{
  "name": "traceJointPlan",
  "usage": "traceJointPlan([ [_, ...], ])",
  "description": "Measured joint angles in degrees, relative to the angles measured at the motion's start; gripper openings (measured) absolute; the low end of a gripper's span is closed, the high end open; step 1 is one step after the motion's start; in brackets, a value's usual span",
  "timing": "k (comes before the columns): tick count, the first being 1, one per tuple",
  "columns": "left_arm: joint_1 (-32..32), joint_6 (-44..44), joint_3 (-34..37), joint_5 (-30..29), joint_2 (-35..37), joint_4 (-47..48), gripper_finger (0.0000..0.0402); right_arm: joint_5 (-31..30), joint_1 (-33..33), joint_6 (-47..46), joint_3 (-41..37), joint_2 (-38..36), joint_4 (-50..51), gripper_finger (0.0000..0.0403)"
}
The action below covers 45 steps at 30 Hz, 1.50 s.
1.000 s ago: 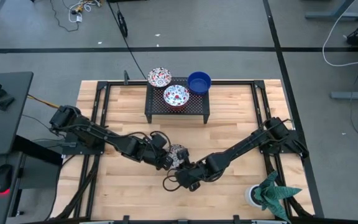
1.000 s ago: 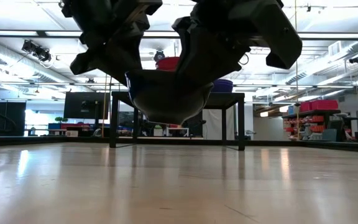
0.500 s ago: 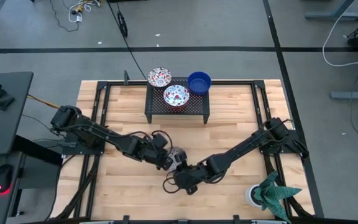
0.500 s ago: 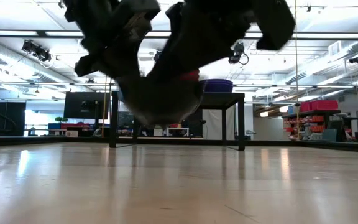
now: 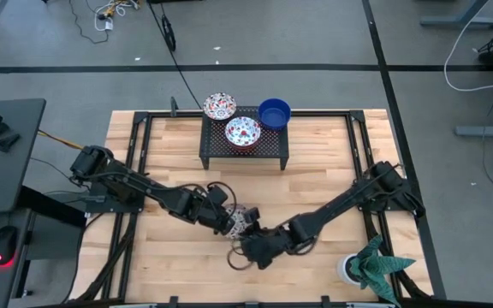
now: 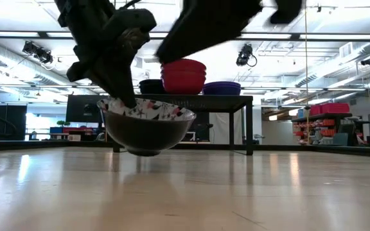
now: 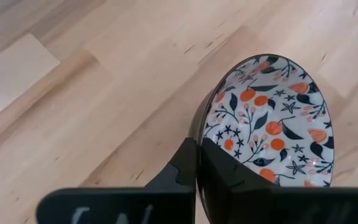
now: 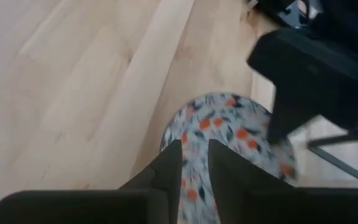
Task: Pick & Place Mini bowls
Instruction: Stack the black bowl on the black bowl on the shelf
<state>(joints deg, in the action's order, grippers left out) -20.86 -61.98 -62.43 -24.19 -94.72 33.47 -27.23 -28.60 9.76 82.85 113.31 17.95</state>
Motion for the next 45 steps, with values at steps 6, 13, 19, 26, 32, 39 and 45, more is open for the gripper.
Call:
traceJointPlan([
  [6, -0.69, -0.23, 0.00, -0.06, 0.00, 0.59, 0.0007, -8.07, -5.35, -7.42, 0.00, -4.71, 14.49, 0.0051],
  [13, -2.94, -0.81, -0.02, -3.34, 0.11, 0.73, 0.0007, -26.56, -14.50, -28.56, -0.83, -12.23, 33.16, 0.0012],
  [19, -5.00, -1.40, -0.07, -7.16, 0.55, 0.68, 0.0007, -37.80, -22.65, -46.39, -13.56, -25.37, 32.72, 0.0005],
  [26, -6.15, -1.42, -0.09, -11.98, 0.74, 1.05, 0.0007, -43.39, -27.37, -59.39, -35.27, -42.20, 8.02, 0.0003],
  [32, -3.86, 0.20, -0.09, -13.69, 2.04, 1.19, 0.0007, -38.04, -20.79, -41.85, -52.58, -45.93, -34.60, 0.0001],
  [39, -0.51, 5.56, -0.19, -16.64, 10.82, -0.51, 0.0007, -23.46, -7.28, -25.19, -59.38, -41.90, -65.94, 0.0001],
  [45, 4.57, 11.93, -4.38, -15.81, 19.67, 3.08, 0.0007, -13.98, 0.89, -24.93, -56.78, -38.52, -65.33, 0.0000],
])
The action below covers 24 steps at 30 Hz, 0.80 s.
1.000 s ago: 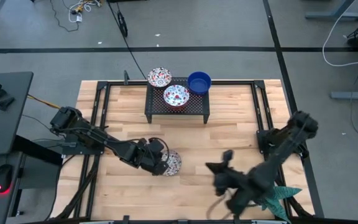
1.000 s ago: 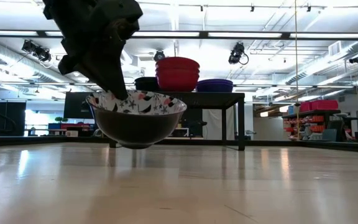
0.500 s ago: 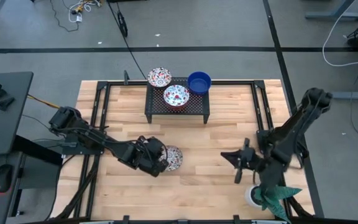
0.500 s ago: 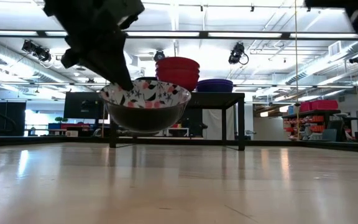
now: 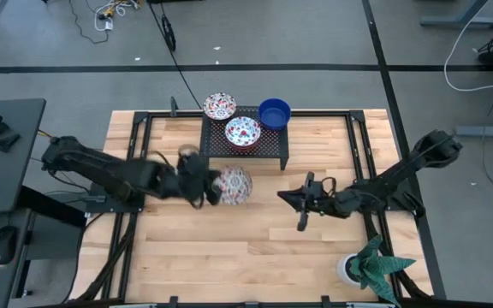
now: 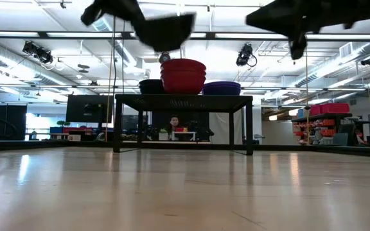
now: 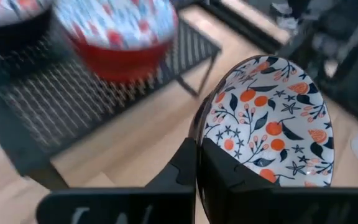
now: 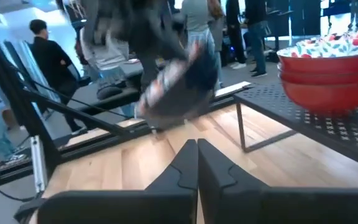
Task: Pick & Place Mini bowls
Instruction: Stack the black bowl on the black bowl on the shelf
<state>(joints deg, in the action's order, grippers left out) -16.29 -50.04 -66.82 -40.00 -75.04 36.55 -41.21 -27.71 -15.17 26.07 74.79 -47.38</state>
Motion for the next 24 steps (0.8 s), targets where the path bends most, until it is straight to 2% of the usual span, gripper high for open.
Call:
traceJointPlan([
  [2, 2.80, 1.27, -3.49, 1.71, 1.65, 4.00, 0.0007, 1.88, 1.65, 0.05, 1.26, 1.45, -0.04, 0.0000],
  [7, 12.38, 4.96, -14.92, 7.37, 1.93, 17.33, 0.0007, 1.86, 4.38, 0.66, 3.92, 4.10, 2.20, 0.0000],
  [11, 21.36, 9.08, -21.47, 11.48, 1.58, 21.54, 0.0007, 1.82, 6.59, 0.73, 6.52, 5.79, 4.85, 0.0000],
  [17, 34.78, 14.85, -23.88, 17.31, 1.59, 22.32, 0.0007, 1.63, 9.43, 2.18, 11.76, 6.39, 12.68, 0.0000],
  [24, 46.18, 18.25, -23.69, 24.05, -3.97, 19.38, 0.0007, 1.78, 11.49, 3.10, 18.01, 6.38, 23.04, 0.0000],
])
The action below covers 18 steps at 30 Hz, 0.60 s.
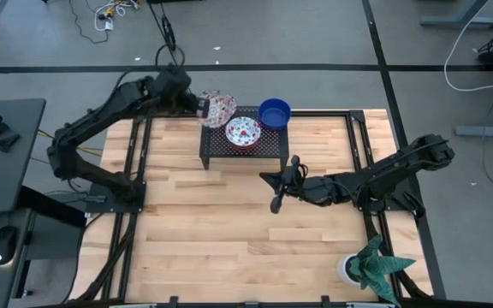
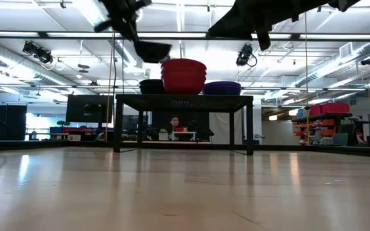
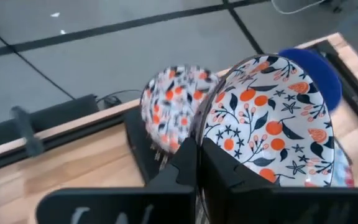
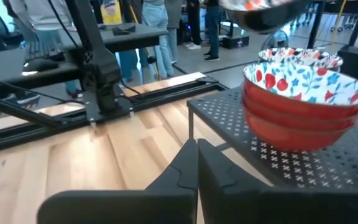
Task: Pick & Place Mini bowls
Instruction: Stack the black bowl on the black bowl on the shelf
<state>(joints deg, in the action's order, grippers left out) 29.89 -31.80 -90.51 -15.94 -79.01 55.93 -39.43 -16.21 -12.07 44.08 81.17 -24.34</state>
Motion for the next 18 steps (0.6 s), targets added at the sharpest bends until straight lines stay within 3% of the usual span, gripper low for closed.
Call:
traceJointPlan([
  [6, 6.92, 1.04, 0.01, 7.49, -6.40, -5.95, 0.0007, 0.03, 0.14, 0.06, 0.19, 0.00, 0.45, 0.0000],
  [18, 12.47, -1.90, 0.01, 10.65, -11.55, -7.23, 0.0011, 1.48, 0.11, -1.30, 0.19, -0.02, 2.40, 0.0000],
])
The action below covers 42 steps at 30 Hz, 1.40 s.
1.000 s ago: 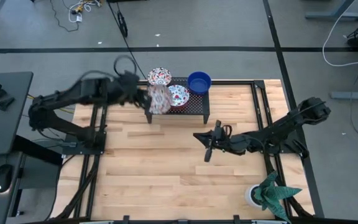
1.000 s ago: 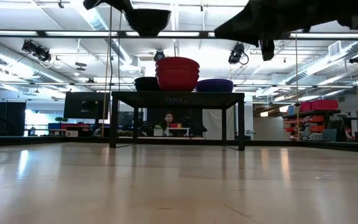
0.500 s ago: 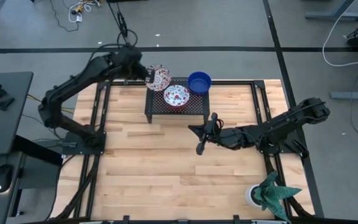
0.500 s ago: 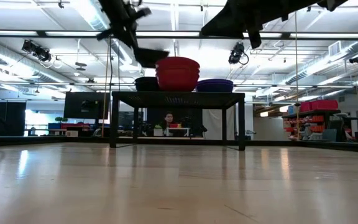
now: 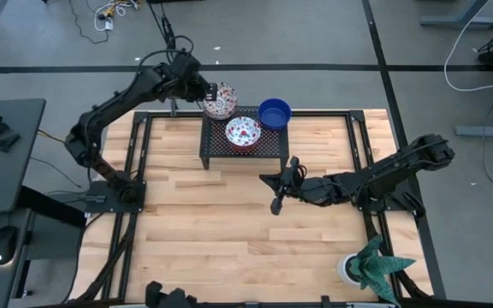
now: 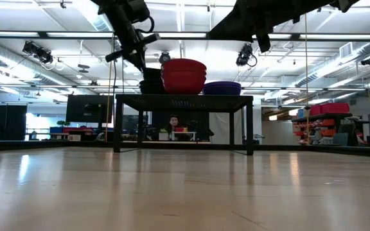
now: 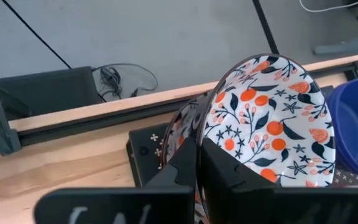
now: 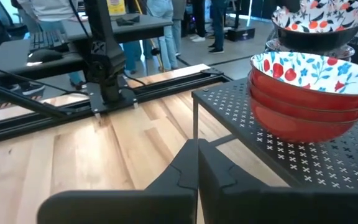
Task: Pick & Place Mini bowls
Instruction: Stack the black bowl on the black bowl on the shelf
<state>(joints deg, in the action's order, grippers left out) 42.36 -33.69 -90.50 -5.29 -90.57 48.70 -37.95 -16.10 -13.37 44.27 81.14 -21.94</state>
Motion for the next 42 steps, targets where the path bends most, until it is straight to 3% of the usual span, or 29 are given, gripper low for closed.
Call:
traceJointPlan([
  [22, 0.56, -6.22, 0.00, -2.07, -3.29, 0.80, 0.0020, 0.08, -0.42, -0.72, 0.00, 0.00, 0.52, 0.0000],
  [42, 0.23, -6.41, -0.02, 0.65, -4.00, 0.97, 0.0022, 0.10, -0.50, -0.70, -0.02, -0.02, 0.60, 0.0000],
])
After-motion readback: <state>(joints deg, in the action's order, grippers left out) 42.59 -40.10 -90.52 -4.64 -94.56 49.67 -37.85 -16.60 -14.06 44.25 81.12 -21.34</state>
